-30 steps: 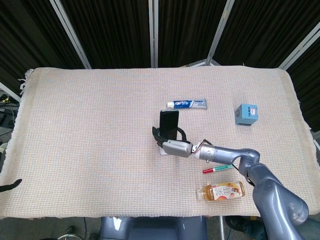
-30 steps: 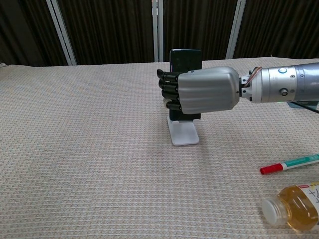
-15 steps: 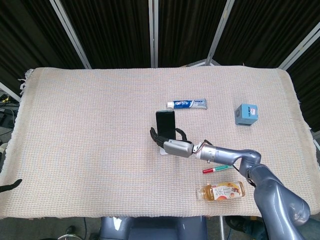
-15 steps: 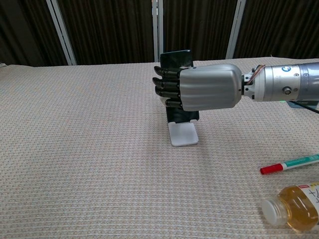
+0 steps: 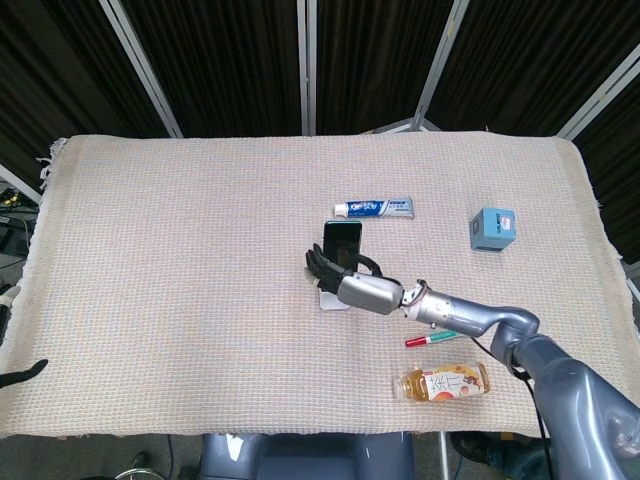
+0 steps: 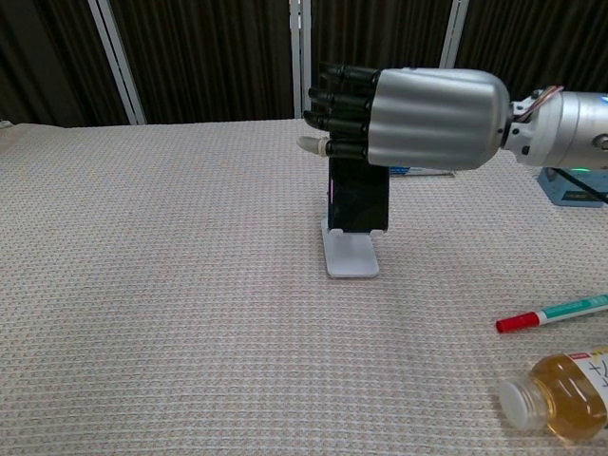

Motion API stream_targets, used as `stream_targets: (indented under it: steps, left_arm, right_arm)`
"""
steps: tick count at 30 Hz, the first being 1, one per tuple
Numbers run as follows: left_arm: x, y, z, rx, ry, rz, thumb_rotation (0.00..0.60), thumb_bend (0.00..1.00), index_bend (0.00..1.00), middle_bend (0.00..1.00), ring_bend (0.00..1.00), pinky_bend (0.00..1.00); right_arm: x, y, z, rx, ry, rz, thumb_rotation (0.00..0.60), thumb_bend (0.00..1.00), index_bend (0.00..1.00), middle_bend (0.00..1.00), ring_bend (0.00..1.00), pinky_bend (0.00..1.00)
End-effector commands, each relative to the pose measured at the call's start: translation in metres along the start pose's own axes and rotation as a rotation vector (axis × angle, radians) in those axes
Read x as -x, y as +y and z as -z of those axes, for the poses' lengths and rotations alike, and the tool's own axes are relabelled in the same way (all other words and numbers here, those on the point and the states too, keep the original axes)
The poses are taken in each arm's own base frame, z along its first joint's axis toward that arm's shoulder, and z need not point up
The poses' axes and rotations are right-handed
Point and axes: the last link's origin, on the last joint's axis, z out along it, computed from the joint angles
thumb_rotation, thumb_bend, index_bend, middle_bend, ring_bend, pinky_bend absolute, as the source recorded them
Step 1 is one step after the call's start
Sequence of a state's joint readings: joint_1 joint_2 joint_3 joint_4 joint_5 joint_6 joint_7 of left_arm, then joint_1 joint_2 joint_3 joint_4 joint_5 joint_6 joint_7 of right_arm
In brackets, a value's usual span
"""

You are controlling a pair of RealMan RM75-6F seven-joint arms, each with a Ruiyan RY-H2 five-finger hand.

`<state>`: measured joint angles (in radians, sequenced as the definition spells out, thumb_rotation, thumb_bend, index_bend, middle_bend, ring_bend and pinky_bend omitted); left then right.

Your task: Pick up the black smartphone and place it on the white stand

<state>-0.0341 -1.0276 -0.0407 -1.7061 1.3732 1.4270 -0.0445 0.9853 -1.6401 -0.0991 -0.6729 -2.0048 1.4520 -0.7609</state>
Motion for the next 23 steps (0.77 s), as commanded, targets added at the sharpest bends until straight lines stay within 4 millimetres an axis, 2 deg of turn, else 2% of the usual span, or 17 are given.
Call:
stream_targets:
  steps: [1, 6, 8, 9, 10, 12, 17, 23]
  left_arm:
    - [-0.001, 0.001, 0.001, 0.011, -0.002, 0.007, 0.6, 0.0, 0.0, 0.0, 0.0, 0.0]
    - [-0.004, 0.003, 0.003, 0.035, 0.018, 0.012, 0.6, 0.0, 0.0, 0.0, 0.0, 0.0]
    - [-0.005, 0.005, 0.005, 0.052, 0.035, 0.002, 0.6, 0.0, 0.0, 0.0, 0.0, 0.0]
    - [-0.005, 0.006, 0.005, 0.059, 0.042, -0.002, 0.6, 0.0, 0.0, 0.0, 0.0, 0.0]
    - [-0.005, 0.008, 0.007, 0.068, 0.051, -0.005, 0.6, 0.0, 0.0, 0.0, 0.0, 0.0]
    - [-0.004, 0.01, 0.008, 0.084, 0.065, -0.007, 0.6, 0.0, 0.0, 0.0, 0.0, 0.0]
    - [-0.002, 0.019, 0.011, 0.12, 0.087, -0.005, 0.6, 0.0, 0.0, 0.0, 0.0, 0.0]
    - [0.0, 0.024, 0.017, 0.143, 0.097, -0.01, 0.6, 0.0, 0.0, 0.0, 0.0, 0.0]
  right_arm:
    - [-0.002, 0.025, 0.03, 0.132, -0.058, -0.019, 0.6, 0.29, 0.11, 0.15, 0.13, 0.17]
    - [-0.013, 0.049, 0.07, 0.342, -0.152, -0.135, 0.6, 0.26, 0.09, 0.12, 0.11, 0.1]
    - [-0.023, 0.053, 0.096, 0.491, -0.233, -0.272, 0.6, 0.18, 0.06, 0.08, 0.06, 0.02]
    - [-0.028, 0.052, 0.106, 0.553, -0.272, -0.343, 0.6, 0.11, 0.03, 0.05, 0.03, 0.0]
    - [-0.036, 0.049, 0.122, 0.644, -0.337, -0.456, 0.6, 0.07, 0.02, 0.03, 0.02, 0.0]
    - [-0.049, 0.045, 0.139, 0.741, -0.413, -0.579, 0.6, 0.0, 0.0, 0.0, 0.0, 0.0]
    - [-0.079, 0.03, 0.172, 0.904, -0.564, -0.89, 0.6, 0.0, 0.0, 0.0, 0.0, 0.0]
    - [-0.104, 0.016, 0.207, 1.005, -0.658, -1.021, 0.6, 0.0, 0.0, 0.0, 0.0, 0.0]
